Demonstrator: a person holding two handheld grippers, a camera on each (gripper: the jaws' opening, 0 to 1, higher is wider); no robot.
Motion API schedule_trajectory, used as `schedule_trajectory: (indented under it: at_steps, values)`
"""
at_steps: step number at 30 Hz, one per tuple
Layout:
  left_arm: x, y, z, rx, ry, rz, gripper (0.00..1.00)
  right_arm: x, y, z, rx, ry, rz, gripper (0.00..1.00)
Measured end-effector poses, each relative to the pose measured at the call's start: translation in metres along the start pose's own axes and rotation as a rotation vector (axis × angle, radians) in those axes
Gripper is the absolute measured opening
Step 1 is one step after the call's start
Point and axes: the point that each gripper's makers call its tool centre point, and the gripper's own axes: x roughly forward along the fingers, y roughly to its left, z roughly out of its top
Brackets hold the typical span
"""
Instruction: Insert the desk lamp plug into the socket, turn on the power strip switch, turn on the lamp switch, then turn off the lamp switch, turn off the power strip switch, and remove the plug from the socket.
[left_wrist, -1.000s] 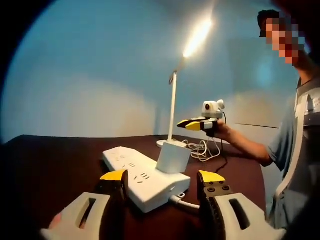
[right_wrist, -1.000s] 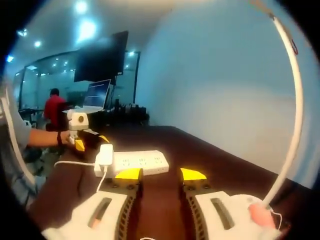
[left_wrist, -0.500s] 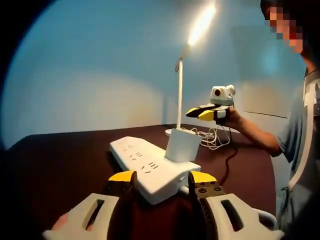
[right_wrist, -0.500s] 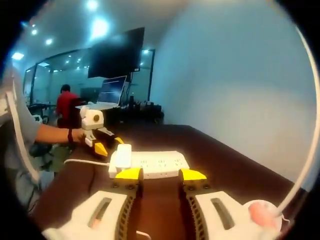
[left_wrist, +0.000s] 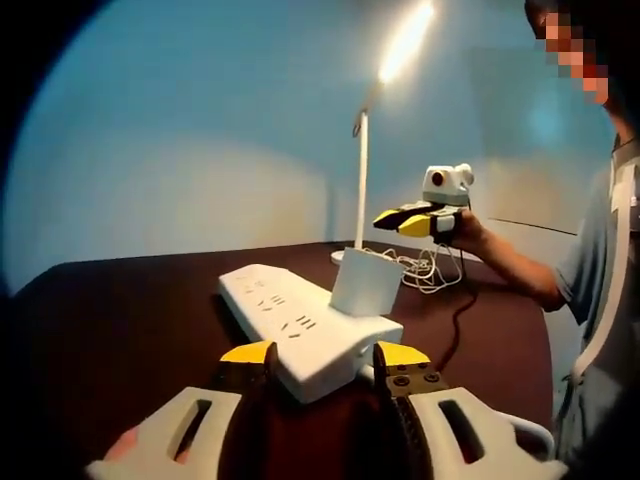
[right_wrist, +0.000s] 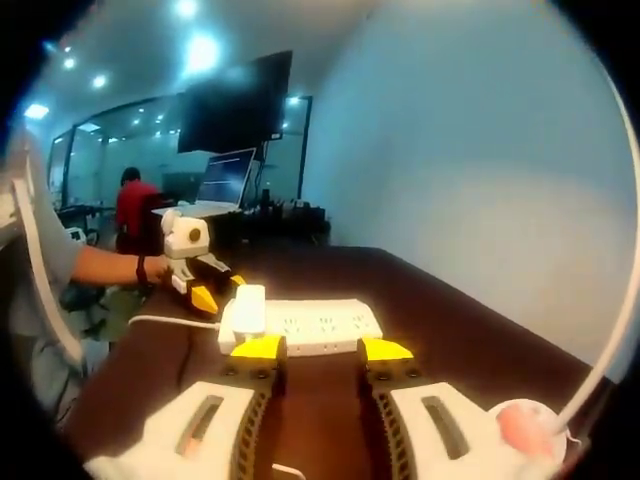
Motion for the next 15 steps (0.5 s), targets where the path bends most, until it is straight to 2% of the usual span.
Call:
schedule_trajectory:
  at_steps: [15]
  values:
    - [0.001,0.0,-0.003,0.025,0.009,0.018,0.37,0.011,0.02,-0.004,0.013,0.028,0.055,0.29]
